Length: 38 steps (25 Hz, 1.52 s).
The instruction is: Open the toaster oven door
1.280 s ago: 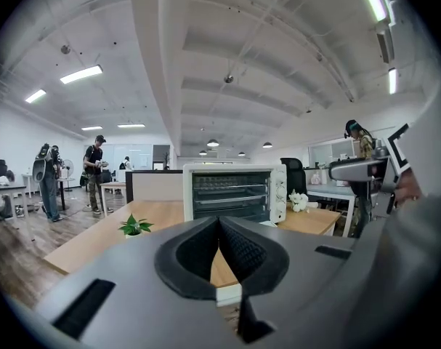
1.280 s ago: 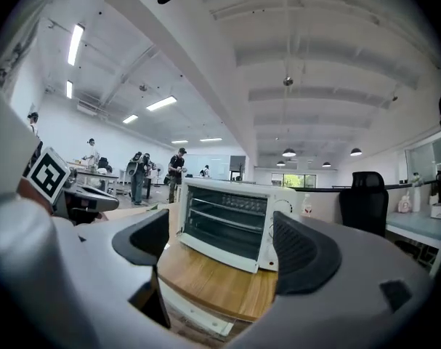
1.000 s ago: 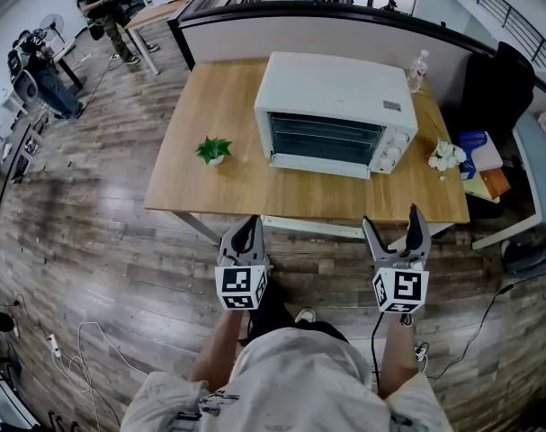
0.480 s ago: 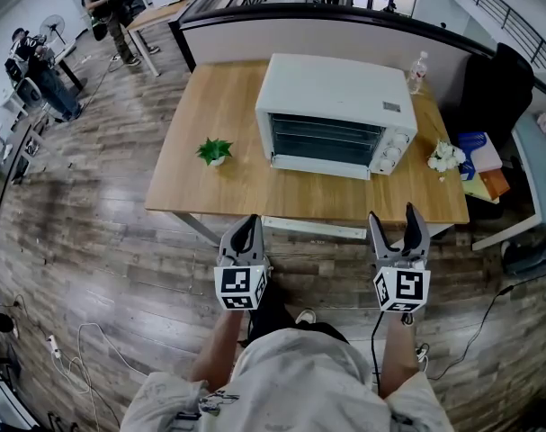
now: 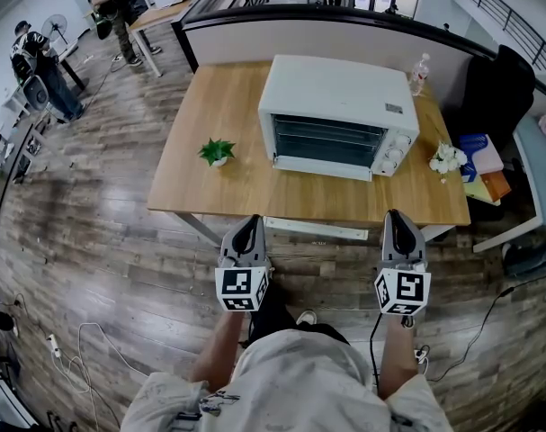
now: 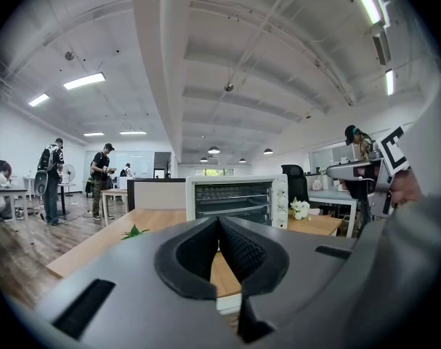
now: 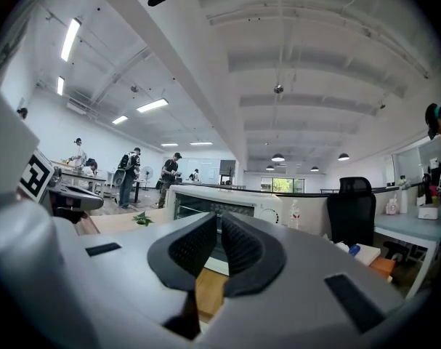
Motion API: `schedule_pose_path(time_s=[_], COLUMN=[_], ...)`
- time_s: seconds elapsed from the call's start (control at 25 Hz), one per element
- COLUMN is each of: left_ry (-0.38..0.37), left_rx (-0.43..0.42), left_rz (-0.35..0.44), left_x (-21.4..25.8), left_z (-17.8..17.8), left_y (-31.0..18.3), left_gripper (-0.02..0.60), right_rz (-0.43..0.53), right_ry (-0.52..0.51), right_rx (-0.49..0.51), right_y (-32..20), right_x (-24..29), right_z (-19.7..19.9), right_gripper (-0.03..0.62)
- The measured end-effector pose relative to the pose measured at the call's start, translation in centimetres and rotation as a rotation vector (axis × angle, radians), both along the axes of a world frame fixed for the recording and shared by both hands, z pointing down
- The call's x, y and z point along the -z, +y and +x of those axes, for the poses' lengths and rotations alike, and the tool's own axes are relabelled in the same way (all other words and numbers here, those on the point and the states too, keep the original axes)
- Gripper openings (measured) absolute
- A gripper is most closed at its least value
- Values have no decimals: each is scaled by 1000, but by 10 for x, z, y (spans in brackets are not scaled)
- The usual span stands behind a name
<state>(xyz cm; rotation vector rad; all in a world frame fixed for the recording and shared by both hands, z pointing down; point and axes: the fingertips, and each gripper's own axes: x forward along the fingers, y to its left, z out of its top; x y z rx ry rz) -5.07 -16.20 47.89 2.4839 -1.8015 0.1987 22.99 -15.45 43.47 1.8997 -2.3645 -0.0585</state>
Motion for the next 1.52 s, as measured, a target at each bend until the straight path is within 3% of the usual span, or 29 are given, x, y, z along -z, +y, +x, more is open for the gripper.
schedule_pose_path(time_s=[1.52], left_ry=[10], left_rx=[-18], left_rz=[27], left_x=[13], left_z=[5], left_y=[6], left_gripper=[14], right_rz=[-47], right_ry=[-11], right_rx=[4], right_y=[10], right_x=[-9], right_z=[-2], right_gripper=[23])
